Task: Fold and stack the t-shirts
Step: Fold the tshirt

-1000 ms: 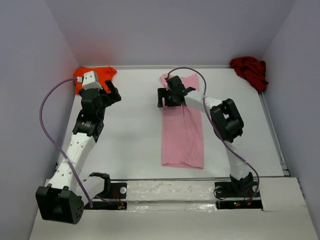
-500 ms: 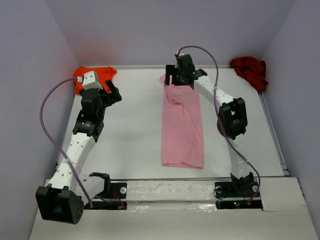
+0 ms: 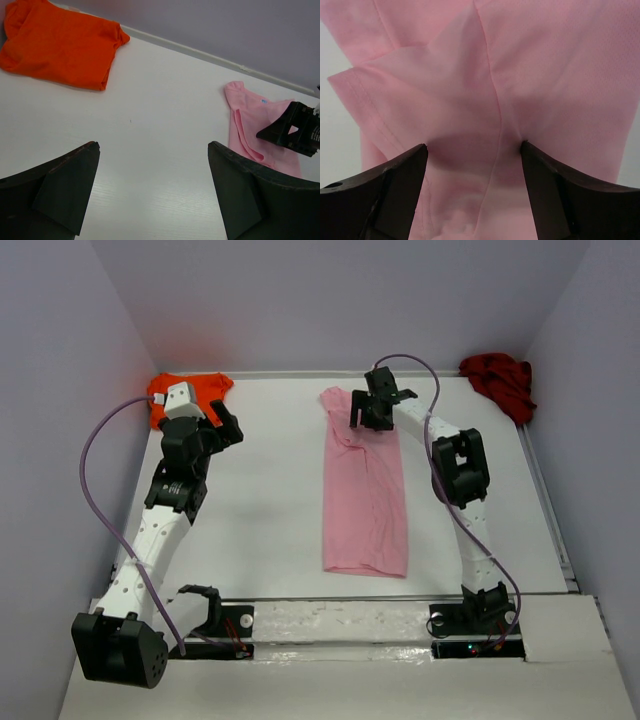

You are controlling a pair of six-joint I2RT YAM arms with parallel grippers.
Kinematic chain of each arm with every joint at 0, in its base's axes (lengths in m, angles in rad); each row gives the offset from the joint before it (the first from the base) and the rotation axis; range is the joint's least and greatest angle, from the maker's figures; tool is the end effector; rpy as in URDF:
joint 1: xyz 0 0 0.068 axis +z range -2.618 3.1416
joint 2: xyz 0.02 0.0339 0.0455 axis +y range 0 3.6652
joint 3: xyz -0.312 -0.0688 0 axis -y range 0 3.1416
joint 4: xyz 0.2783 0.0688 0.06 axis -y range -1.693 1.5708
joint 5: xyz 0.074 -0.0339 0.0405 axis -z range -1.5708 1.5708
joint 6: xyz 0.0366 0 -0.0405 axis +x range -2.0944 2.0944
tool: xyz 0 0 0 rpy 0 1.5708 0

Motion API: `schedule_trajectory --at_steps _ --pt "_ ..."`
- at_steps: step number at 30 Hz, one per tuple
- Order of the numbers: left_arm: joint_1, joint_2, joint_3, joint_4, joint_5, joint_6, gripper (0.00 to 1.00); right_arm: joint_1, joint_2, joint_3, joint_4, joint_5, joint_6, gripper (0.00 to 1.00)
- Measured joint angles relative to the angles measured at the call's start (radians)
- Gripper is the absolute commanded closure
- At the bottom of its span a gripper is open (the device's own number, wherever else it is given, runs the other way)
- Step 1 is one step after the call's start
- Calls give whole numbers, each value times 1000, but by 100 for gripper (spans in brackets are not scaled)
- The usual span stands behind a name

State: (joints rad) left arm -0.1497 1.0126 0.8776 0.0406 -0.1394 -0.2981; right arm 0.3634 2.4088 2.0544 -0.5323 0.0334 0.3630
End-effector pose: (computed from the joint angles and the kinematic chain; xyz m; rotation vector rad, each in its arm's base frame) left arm 0.2463 -0.0320 0.3897 -0.2290 1.6533 -0.2231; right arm 0.5646 0.2134 0.1962 0.0142 2.4769 0.2746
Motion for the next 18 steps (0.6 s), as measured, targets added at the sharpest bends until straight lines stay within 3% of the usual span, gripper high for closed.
schedule_trajectory --at_steps 9,18 --pt "14 0 0 0 26 -11 1 13 -1 -11 18 -3 5 20" --pt "14 0 0 0 30 -14 1 13 206 332 -13 -3 11 16"
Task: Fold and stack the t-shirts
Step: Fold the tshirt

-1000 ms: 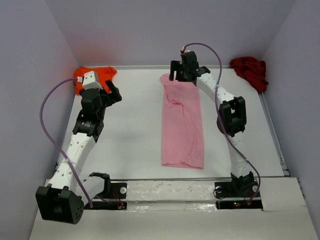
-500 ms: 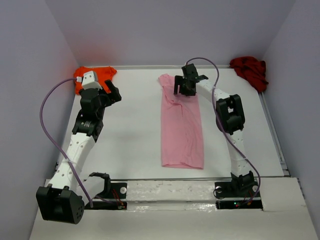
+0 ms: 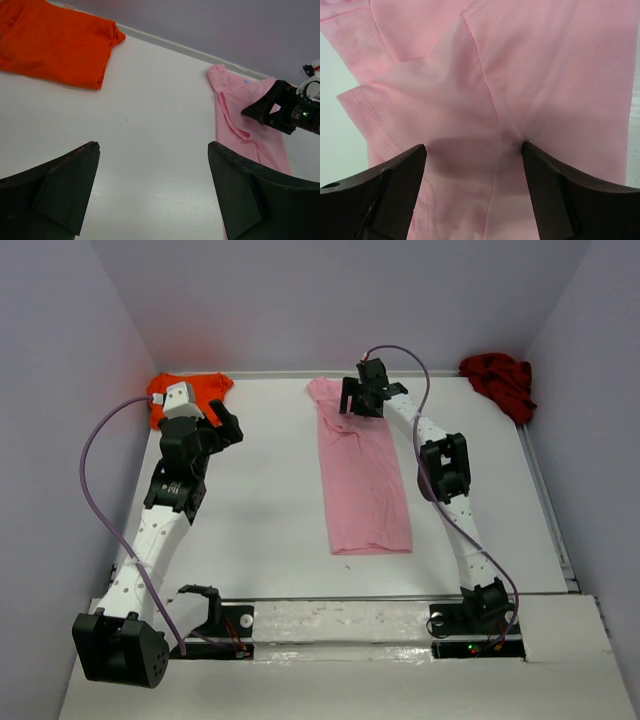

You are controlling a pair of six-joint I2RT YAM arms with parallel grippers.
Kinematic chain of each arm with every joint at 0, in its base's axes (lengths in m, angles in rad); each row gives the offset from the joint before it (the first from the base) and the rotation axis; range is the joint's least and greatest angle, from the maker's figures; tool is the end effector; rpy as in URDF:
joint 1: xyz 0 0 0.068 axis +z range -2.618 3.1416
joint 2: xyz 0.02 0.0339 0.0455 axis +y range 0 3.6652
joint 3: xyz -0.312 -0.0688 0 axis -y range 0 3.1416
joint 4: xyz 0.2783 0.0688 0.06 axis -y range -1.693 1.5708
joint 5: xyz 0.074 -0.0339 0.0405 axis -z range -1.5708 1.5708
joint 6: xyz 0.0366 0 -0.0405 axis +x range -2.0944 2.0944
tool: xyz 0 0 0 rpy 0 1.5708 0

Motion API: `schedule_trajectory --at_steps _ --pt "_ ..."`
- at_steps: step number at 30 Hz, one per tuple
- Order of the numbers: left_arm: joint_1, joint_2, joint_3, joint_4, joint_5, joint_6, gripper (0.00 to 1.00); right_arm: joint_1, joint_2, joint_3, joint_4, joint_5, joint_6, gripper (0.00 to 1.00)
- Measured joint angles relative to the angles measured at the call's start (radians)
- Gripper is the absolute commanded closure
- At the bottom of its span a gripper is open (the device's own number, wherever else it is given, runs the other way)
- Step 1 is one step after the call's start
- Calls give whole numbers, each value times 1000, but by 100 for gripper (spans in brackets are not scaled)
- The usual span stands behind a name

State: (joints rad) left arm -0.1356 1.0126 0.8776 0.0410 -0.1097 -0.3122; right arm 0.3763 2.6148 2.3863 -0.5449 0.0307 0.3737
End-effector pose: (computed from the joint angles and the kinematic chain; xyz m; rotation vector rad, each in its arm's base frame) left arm 0.2467 -0.0296 0.3898 -0.2301 1.6542 -0.2478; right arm 0.6082 0.2391 0.1885 0.0122 2.3682 0.3316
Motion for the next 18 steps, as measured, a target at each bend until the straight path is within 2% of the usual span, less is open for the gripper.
schedule_trajectory --at_steps 7,15,18 --pt "0 0 0 0 13 -1 1 -11 76 124 0 -33 -5 13" --pt "0 15 0 2 40 0 1 -30 76 122 22 -109 -32 15" --pt "0 15 0 12 51 0 1 -31 33 60 38 -126 -48 16"
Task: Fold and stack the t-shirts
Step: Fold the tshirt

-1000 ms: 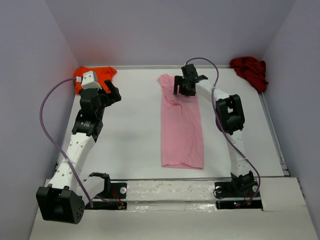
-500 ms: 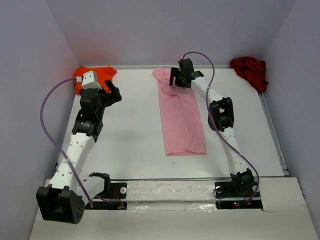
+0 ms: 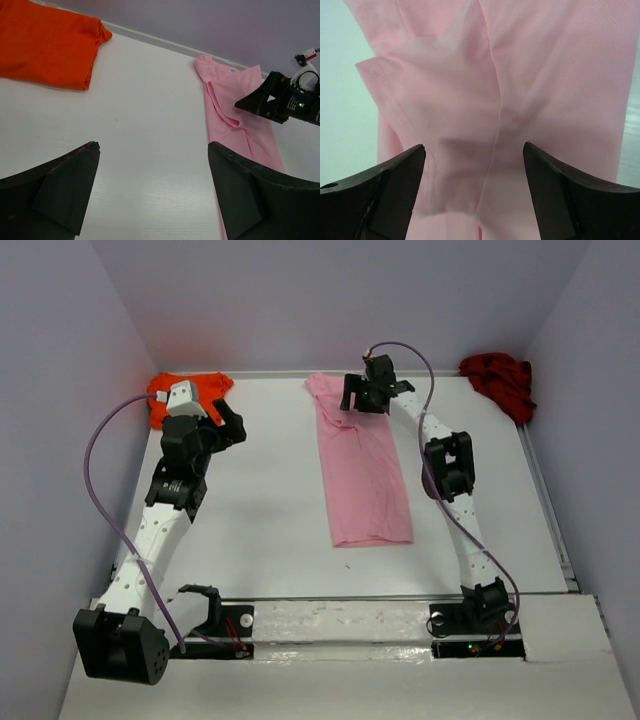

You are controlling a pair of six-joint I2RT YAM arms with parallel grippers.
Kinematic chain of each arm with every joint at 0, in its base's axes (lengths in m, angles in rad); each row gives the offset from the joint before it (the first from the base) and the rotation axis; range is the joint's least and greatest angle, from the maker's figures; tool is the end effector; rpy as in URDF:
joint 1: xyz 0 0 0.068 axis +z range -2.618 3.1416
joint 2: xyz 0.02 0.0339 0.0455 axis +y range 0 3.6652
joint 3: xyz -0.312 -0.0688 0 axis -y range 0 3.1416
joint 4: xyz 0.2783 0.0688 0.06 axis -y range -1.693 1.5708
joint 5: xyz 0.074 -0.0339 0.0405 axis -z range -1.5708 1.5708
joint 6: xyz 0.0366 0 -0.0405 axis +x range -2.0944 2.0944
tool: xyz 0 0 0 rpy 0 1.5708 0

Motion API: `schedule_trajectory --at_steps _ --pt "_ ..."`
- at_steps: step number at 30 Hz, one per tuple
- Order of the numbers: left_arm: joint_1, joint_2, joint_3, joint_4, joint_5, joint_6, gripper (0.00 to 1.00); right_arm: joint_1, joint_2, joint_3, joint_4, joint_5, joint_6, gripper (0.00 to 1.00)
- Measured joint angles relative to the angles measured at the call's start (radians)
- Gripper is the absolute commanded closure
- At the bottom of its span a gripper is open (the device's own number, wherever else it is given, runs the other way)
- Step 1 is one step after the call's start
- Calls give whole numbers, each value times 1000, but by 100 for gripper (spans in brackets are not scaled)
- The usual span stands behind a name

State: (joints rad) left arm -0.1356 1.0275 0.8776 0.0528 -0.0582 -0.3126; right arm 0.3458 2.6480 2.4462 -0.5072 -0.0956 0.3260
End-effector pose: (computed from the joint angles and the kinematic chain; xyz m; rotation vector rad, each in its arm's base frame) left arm 0.2508 -0.0321 0.3876 -0.1921 1.6648 -0.2903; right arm 0.6228 0.2281 0.1924 -0.0739 2.3173 0.4559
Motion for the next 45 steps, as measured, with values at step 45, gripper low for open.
schedule_trajectory --at_steps 45 --pt "-652 478 -416 593 135 -480 1 238 -1503 -1809 106 343 464 24"
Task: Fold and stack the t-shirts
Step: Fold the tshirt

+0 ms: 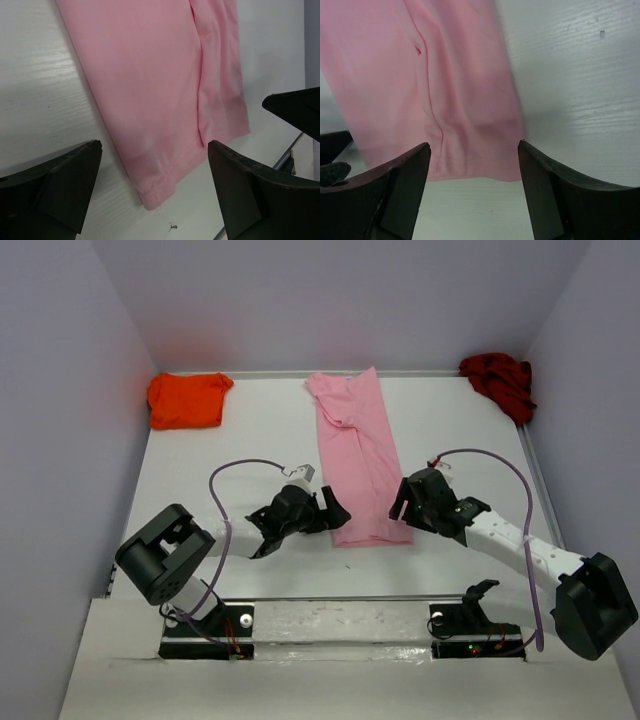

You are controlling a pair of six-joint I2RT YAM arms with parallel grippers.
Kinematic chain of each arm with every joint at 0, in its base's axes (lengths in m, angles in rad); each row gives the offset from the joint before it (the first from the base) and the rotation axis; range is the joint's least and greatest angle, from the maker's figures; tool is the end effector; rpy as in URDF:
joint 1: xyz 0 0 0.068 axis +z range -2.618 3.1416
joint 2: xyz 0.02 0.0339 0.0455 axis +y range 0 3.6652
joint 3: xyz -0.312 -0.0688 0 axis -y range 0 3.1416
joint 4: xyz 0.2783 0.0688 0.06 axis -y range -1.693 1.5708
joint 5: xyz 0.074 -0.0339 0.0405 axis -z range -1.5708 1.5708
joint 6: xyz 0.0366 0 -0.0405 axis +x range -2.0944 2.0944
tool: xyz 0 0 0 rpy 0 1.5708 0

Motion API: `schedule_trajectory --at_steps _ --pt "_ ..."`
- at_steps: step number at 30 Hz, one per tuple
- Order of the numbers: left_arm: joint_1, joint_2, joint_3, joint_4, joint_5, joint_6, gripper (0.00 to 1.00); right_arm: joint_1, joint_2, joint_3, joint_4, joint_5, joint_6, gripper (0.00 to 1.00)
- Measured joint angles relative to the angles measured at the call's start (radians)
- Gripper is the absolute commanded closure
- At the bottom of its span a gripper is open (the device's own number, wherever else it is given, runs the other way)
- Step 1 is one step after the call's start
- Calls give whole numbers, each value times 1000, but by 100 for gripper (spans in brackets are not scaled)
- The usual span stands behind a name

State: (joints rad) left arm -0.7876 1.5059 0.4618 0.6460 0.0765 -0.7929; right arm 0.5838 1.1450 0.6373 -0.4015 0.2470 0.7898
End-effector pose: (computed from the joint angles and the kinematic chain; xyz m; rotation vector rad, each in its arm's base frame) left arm 0.2050 -0.2099 0.1716 0.0487 2.1393 -1.0673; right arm 0.1975 0.1197 0.2284 0.3577 2.4393 0.2999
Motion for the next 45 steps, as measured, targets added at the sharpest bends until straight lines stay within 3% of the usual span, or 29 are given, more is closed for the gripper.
schedule_trajectory --at_steps 11,25,35,45 --pt "-80 46 31 16 26 -29 1 0 -18 -69 -88 8 83 26" --pt "-99 47 24 26 56 -47 2 0 44 -81 -92 13 105 29" --pt "-116 -72 5 -124 48 -29 2 0 67 -78 -40 16 104 34" --pt "-142 -3 37 -106 32 -24 11 0 80 -79 16 15 96 37"
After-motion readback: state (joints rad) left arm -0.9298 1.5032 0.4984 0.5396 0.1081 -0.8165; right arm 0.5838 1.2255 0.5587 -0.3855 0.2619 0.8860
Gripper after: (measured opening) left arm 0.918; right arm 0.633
